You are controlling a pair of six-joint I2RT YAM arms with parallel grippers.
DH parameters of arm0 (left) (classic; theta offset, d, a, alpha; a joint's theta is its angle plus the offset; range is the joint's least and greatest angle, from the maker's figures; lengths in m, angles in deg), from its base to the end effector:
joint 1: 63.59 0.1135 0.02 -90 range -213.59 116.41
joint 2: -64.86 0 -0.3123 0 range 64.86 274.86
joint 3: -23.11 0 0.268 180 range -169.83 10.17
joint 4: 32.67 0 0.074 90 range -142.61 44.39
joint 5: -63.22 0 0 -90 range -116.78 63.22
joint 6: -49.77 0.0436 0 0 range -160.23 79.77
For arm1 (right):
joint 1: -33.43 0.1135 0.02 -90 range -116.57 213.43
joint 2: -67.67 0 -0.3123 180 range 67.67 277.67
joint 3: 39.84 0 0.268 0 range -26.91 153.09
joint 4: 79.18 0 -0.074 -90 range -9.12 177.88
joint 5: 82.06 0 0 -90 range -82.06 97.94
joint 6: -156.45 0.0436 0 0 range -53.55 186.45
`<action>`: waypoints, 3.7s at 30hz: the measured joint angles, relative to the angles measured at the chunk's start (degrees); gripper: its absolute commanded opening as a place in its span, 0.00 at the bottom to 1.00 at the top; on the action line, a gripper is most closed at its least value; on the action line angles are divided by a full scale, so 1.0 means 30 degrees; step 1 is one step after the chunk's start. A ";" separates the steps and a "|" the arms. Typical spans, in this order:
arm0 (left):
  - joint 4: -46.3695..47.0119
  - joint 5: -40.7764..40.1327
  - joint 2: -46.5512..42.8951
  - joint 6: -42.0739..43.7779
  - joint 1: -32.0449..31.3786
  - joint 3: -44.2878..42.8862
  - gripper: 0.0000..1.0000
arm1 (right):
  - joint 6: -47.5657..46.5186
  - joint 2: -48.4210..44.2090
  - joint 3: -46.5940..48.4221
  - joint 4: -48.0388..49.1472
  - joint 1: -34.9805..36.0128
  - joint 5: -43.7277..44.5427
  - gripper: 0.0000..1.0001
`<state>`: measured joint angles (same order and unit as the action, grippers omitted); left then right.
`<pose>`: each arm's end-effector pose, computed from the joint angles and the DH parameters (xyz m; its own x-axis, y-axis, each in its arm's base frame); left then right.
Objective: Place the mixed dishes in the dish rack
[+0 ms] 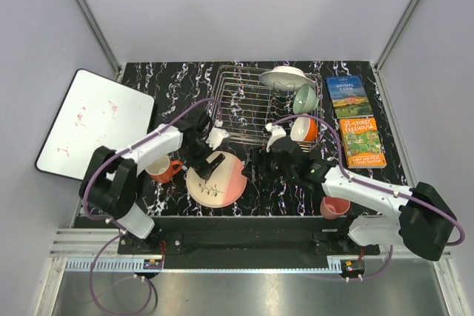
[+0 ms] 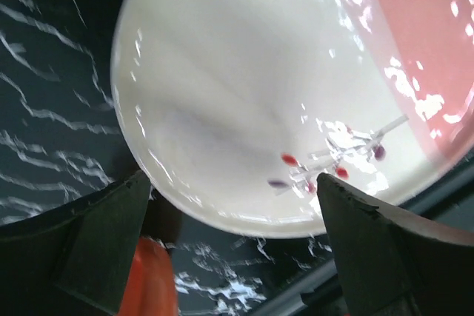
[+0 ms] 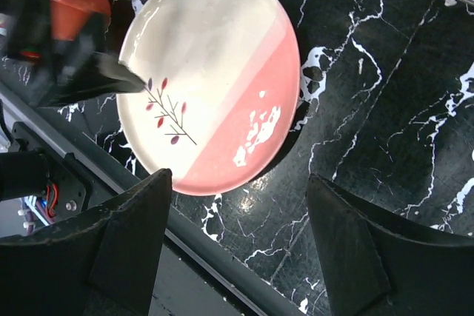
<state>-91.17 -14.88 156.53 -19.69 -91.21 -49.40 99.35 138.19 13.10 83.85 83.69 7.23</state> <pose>0.2680 -0.1504 0.2237 -0.6377 0.7211 -0.2708 0.7651 0.6338 -0.1137 0.1710 0.2066 0.2603 -0.7256 -0.0232 -0.6877 -0.4541 0.7670 0.4533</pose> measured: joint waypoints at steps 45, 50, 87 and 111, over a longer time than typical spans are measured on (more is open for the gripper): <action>0.1749 0.2871 0.1756 -0.1807 0.2164 0.0262 0.99 | 0.0211 -0.2011 -0.1224 -0.1056 0.1749 0.2565 0.80; 0.2193 0.2820 0.1734 -0.1384 0.1537 0.0306 0.82 | 0.0109 0.1275 0.0488 -0.1603 0.1749 0.2237 0.80; -0.0270 0.4182 0.1887 0.0386 0.1537 -0.1239 0.00 | -0.0015 0.2659 0.0204 -0.0627 -0.1800 -0.2907 0.89; -0.2514 0.5129 0.0452 0.2142 0.1326 -0.2776 0.00 | -0.1916 0.6710 0.2120 0.2412 -0.2739 -0.6054 0.83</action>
<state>-98.71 0.51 157.89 -13.27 -87.23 -57.73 93.60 158.32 19.46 91.08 75.47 -10.94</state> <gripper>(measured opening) 0.024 0.864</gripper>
